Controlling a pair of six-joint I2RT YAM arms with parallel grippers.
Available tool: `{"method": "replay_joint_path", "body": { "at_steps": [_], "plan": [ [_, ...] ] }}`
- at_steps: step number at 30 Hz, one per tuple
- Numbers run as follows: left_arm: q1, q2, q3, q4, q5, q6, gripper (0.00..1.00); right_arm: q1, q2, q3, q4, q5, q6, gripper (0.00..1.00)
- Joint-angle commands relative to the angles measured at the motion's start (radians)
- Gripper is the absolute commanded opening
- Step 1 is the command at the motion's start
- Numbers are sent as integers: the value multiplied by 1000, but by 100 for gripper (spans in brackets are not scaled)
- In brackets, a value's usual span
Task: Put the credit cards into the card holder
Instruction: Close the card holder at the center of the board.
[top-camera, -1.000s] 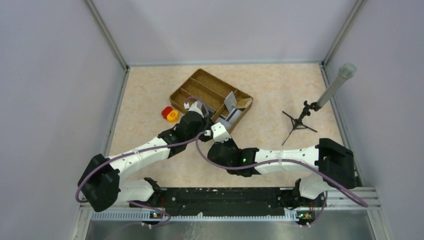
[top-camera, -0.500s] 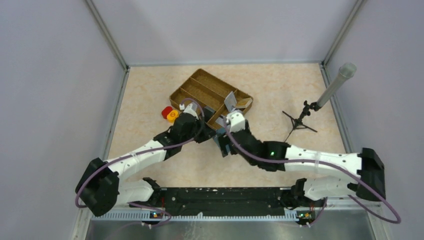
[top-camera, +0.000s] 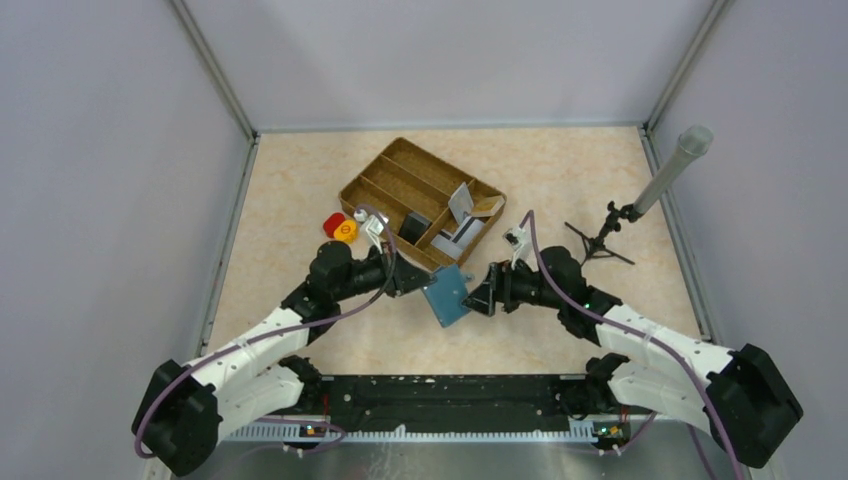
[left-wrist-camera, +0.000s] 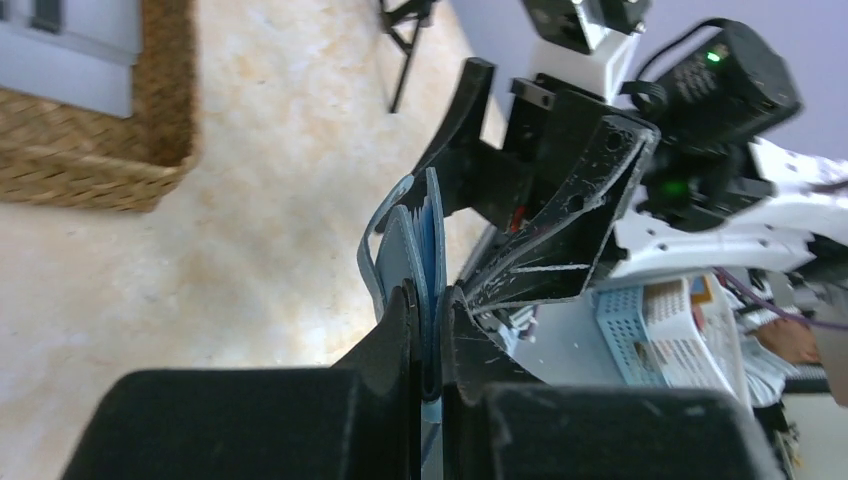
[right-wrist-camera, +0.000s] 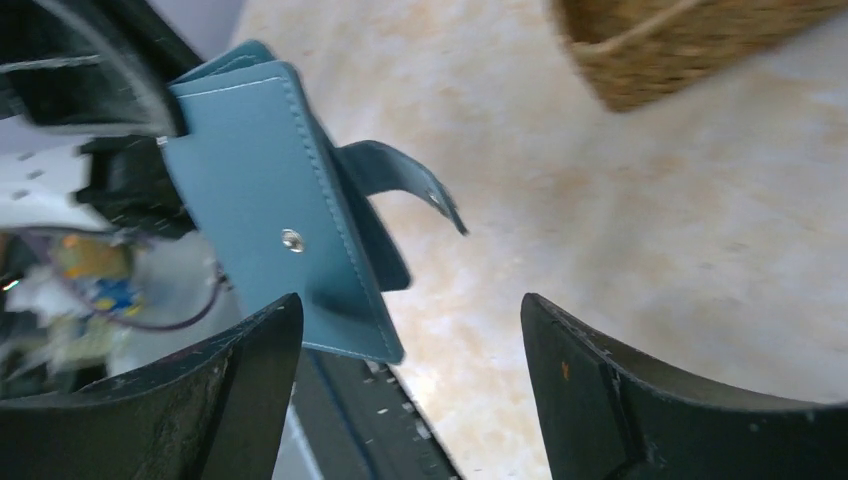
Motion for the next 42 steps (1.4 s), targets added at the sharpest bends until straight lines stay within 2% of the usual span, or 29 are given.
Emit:
{"method": "replay_joint_path", "body": {
  "at_steps": [1, 3, 5, 9, 11, 12, 13, 14, 17, 18, 20, 22, 27, 31, 36, 42],
  "plan": [
    [6, -38, -35, 247, 162, -48, 0, -12, 9, -17, 315, -298, 114, 76],
    [6, -38, -46, 297, 182, -78, 0, -12, 29, -31, 390, -341, 155, 71],
    [6, -35, -46, 309, 199, -88, 0, -12, 46, -41, 447, -366, 186, 61],
    [7, -34, -53, 327, 202, -102, 0, -9, 74, -55, 538, -389, 233, 28],
    [7, -35, -55, 330, 198, -107, 16, -9, 84, -55, 551, -387, 243, 6],
    [6, -32, -56, 329, 195, -109, 23, -9, 86, -55, 554, -378, 246, 0],
    [5, -31, -59, 325, 190, -109, 33, -9, 84, -58, 554, -362, 249, 0],
    [4, -29, -62, 319, 181, -108, 48, -9, 81, -61, 561, -351, 252, 0],
    [0, -16, -68, 264, 151, -83, 76, -7, 71, -64, 545, -303, 255, 0],
    [-4, -10, -64, 219, 132, -63, 82, -7, 69, -53, 487, -274, 243, 0],
    [-19, -1, -56, 133, 90, -24, 87, -8, 72, -20, 327, -201, 205, 0],
    [-35, 13, -51, 36, 18, 6, 93, -8, 72, -16, 235, -164, 185, 0],
    [-44, 24, -92, -84, -127, 19, 95, -7, 37, -64, 86, -83, 176, 0],
    [-44, 43, -122, -82, -133, 8, 96, -7, 32, -62, -36, -42, 162, 0],
    [-44, 90, -136, -87, -122, 0, 93, -4, 112, -49, 6, -47, 174, 0],
    [-44, 145, -137, -70, -107, -11, 87, 54, 288, 19, 13, 31, 186, 0]
  ]
}}
